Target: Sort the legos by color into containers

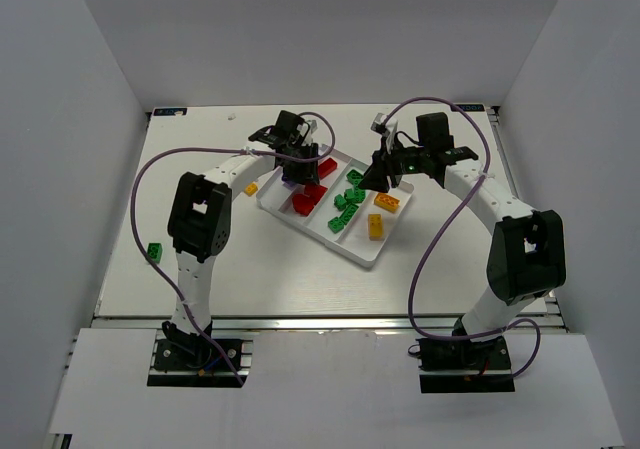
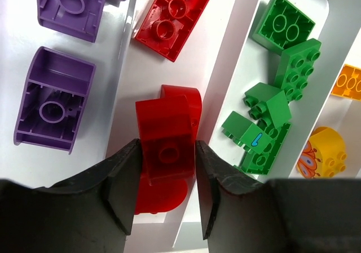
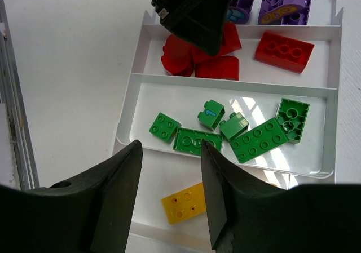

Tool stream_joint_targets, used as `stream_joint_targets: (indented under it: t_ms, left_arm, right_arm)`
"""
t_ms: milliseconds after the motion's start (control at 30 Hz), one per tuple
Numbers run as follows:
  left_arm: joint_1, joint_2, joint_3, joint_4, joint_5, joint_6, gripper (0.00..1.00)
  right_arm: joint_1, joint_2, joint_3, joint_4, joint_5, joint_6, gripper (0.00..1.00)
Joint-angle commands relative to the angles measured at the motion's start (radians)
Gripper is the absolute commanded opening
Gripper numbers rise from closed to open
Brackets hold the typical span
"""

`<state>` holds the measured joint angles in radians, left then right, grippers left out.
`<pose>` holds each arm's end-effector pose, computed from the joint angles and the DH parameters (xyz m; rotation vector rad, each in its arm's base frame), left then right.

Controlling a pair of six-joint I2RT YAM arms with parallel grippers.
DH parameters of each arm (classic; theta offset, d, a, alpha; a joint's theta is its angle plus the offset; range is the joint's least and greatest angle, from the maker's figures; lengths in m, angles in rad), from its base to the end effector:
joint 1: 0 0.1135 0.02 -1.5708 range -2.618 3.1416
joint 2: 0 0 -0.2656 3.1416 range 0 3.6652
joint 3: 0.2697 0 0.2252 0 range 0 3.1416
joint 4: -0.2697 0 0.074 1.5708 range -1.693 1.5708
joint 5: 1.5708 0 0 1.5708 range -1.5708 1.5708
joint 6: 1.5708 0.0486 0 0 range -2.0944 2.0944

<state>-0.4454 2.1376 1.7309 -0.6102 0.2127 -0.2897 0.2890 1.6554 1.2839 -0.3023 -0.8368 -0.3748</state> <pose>0.4013 -0.2030 0.2035 0.2862 2.6352 -0.5346 0.3250 0.1343 0.2888 -1.0942 1.8143 0.8776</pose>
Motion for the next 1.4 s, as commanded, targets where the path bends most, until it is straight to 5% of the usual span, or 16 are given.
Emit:
stream_joint_targets:
  t_ms: [0,367,533,600,667,1367]
  left_arm:
    - [-0.003,-0.085,0.022,0.001,-0.027,-0.003,0.53]
    - [0.013,-0.263,-0.036,0.0,-0.188,-0.051,0.66]
    - [0.149,-0.48,-0.35,0.127,-0.191,-0.23,0.66]
    - [0.247,-0.521,-0.457,0.145,-0.191,-0.348,0.77]
    - [0.292,-0.542,-0.485,0.103,-0.251,-0.448,0.98]
    - [0.301,-0.061,-0.024,-0.206,-0.443,-0.62,0.97]
  right_arm:
    - [-0.004,-0.034,-0.003,0.015,-0.008,-0.004,0.52]
    - [-0.004,-0.039,-0.014,0.02,-0.012,-0.009,0.52]
    - [-0.005,-0.039,-0.023,0.032,-0.015,-0.01,0.52]
    - [-0.004,-0.036,-0.026,0.034,-0.018,-0.007,0.52]
    - [-0.002,-0.032,-0.029,0.04,-0.022,-0.006,0.52]
    - [-0.001,-0.034,-0.032,0.052,-0.019,0.007,0.52]
